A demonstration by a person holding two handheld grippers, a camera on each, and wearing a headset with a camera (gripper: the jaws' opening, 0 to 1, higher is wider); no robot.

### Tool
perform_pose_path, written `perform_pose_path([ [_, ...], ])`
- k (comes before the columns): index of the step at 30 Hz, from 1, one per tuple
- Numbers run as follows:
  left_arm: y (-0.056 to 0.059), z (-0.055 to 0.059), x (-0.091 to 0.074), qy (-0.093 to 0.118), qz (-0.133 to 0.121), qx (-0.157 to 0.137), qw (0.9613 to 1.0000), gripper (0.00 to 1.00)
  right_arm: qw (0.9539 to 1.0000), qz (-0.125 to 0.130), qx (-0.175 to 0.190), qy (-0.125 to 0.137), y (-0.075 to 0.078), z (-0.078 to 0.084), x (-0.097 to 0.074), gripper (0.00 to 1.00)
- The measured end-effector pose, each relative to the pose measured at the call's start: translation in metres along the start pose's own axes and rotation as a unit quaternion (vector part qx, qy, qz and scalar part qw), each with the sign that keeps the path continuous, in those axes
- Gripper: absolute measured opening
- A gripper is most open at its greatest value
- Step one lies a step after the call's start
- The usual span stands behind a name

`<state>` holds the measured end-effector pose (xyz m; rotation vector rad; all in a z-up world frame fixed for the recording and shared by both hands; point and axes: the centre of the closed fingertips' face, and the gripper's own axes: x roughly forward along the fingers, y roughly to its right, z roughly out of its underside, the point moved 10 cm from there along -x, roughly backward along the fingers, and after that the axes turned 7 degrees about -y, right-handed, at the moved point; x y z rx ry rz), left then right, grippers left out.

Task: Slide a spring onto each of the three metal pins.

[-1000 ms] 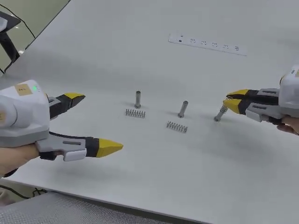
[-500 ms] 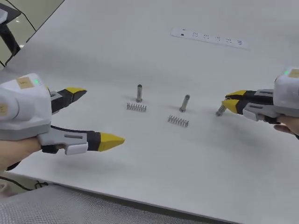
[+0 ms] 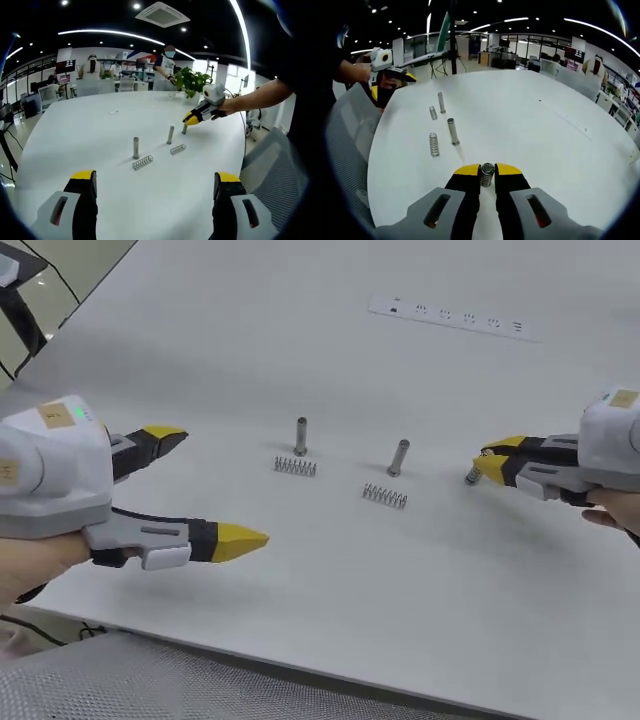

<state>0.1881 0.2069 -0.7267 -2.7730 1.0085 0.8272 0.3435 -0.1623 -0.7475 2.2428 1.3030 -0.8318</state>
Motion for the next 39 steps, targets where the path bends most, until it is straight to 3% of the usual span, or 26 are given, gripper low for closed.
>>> perform_pose_path([
  [15,0.001,0.000,-0.002,0.003,0.001,-0.002,1.0000,0.94,0.9999,0.002,0.011,-0.010,0.002,-0.004,-0.002,0.14],
  [39,0.003,-0.008,-0.003,0.008,0.000,0.004,1.0000,0.95,0.9990,-0.011,0.028,0.034,-0.007,-0.011,-0.025,0.28],
])
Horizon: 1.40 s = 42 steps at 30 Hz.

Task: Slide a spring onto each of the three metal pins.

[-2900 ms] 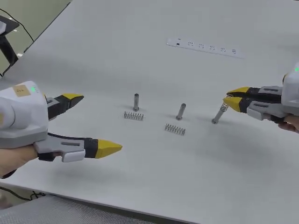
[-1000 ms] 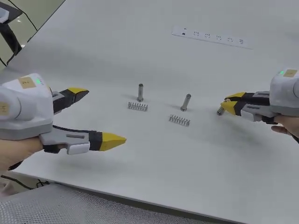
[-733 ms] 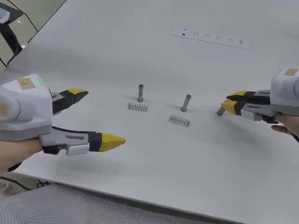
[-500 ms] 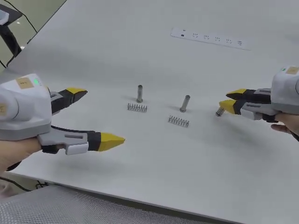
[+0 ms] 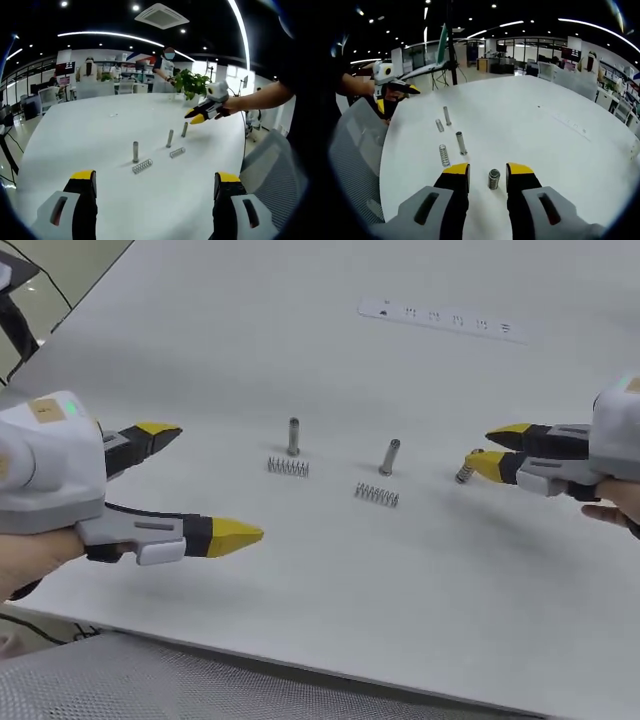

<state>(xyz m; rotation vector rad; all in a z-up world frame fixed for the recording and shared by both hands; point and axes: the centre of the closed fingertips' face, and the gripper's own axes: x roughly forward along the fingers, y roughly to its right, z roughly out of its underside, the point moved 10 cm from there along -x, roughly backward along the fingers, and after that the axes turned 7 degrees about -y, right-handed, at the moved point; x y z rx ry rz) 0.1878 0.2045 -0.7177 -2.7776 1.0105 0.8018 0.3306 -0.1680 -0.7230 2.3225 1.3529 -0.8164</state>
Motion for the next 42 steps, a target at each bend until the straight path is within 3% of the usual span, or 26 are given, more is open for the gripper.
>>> perform_pose_path([
  [8,0.000,-0.002,-0.002,0.002,-0.001,0.003,1.0000,0.95,0.9999,-0.010,0.001,0.012,-0.010,-0.002,-0.007,0.33],
  [17,-0.003,-0.003,-0.003,0.005,-0.005,0.003,1.0000,0.95,0.9998,-0.017,-0.003,0.015,-0.019,0.005,-0.014,0.31],
  [31,-0.002,-0.004,0.000,0.002,-0.003,0.004,1.0000,0.95,0.9995,-0.029,0.008,0.002,-0.030,0.020,-0.012,0.29],
  [42,-0.003,-0.006,0.002,0.001,0.000,0.004,1.0000,0.94,0.9992,-0.040,0.011,-0.001,-0.038,0.022,-0.007,0.28],
])
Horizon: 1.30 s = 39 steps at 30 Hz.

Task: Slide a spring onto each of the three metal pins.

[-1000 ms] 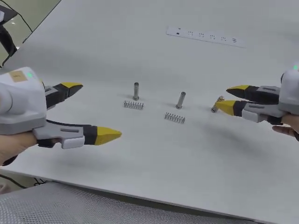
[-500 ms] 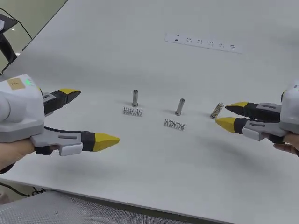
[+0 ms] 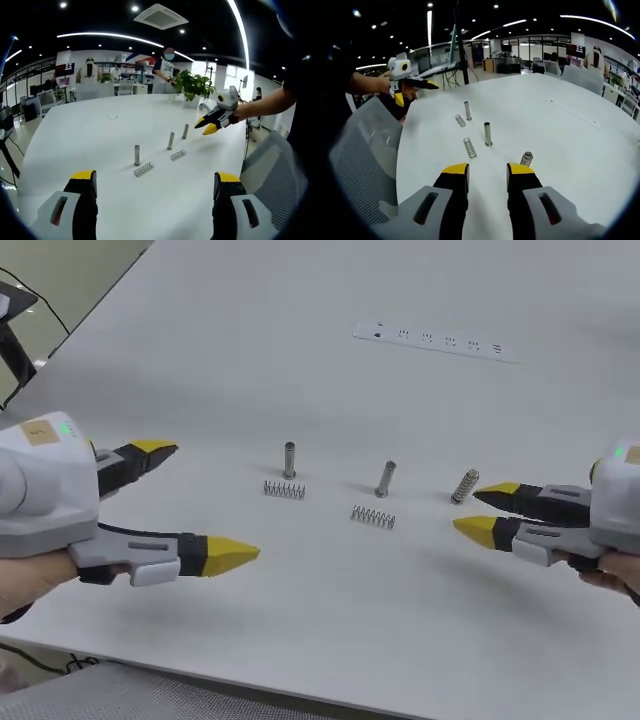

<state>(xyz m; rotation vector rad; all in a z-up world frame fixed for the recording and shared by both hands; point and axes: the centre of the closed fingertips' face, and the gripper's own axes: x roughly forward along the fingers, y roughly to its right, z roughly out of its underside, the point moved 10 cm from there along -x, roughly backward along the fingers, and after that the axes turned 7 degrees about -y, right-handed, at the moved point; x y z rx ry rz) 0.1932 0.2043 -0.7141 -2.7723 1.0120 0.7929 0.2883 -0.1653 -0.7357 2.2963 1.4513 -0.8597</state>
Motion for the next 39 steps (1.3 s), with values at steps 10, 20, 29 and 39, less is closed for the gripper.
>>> perform_pose_path([
  [10,0.001,0.002,0.000,-0.003,0.003,-0.001,1.0000,0.94,0.9997,-0.019,-0.016,-0.004,-0.011,-0.009,0.012,0.28],
  [20,-0.001,0.002,-0.002,-0.005,0.000,0.000,1.0000,0.94,0.9986,-0.041,-0.033,0.004,-0.021,-0.028,0.029,0.27],
  [29,0.002,0.003,0.000,-0.006,0.003,-0.002,1.0000,0.94,0.9964,-0.067,-0.051,-0.011,-0.031,-0.034,0.049,0.25],
  [39,0.002,0.004,0.000,-0.007,0.004,-0.003,1.0000,0.93,0.9954,-0.072,-0.054,-0.031,-0.027,-0.035,0.069,0.23],
])
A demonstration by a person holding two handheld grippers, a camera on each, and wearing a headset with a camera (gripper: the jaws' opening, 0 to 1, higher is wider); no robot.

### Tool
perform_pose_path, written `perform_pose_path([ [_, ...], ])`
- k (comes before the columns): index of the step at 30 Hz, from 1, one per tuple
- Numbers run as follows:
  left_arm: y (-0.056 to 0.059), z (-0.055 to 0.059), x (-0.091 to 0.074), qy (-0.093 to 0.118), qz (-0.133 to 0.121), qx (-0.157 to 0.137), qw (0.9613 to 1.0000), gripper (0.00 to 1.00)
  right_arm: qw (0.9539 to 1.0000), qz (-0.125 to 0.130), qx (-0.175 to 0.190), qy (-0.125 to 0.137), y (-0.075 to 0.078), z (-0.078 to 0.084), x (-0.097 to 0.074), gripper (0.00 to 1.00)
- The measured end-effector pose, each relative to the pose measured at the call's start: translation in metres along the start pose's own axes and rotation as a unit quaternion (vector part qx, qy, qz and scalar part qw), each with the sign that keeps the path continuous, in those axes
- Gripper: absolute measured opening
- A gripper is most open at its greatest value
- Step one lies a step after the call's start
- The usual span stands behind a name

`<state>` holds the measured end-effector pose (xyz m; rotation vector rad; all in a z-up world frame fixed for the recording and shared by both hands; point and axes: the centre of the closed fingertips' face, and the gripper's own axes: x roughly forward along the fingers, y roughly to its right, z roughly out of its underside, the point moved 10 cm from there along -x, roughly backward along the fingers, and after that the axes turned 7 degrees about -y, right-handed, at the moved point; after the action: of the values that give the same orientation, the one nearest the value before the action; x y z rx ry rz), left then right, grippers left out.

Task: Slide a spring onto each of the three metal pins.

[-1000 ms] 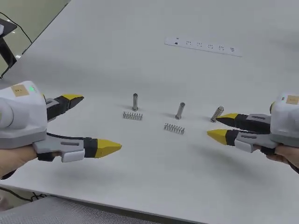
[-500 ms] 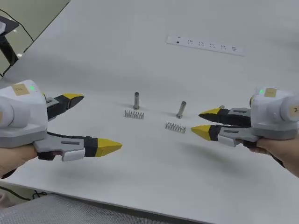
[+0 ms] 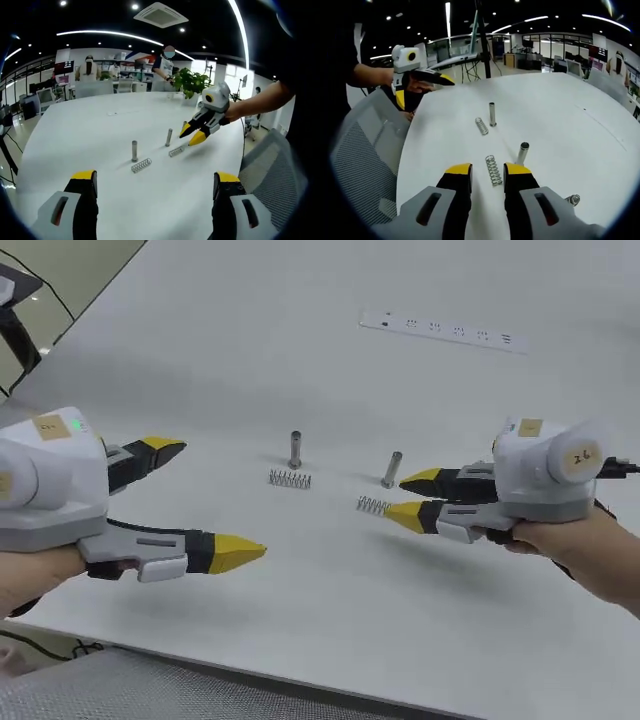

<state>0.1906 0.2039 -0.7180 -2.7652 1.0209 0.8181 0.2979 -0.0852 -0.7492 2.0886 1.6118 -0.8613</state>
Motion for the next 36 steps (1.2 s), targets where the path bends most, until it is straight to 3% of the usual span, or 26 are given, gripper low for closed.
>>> perform_pose_path([
  [18,-0.001,0.000,0.001,-0.001,0.001,0.001,1.0000,0.93,0.9995,0.003,-0.011,-0.030,0.003,0.002,0.020,0.18],
  [36,0.000,0.001,0.000,-0.001,0.000,0.000,1.0000,0.93,0.9985,0.003,-0.021,-0.050,0.003,0.012,0.027,0.12],
])
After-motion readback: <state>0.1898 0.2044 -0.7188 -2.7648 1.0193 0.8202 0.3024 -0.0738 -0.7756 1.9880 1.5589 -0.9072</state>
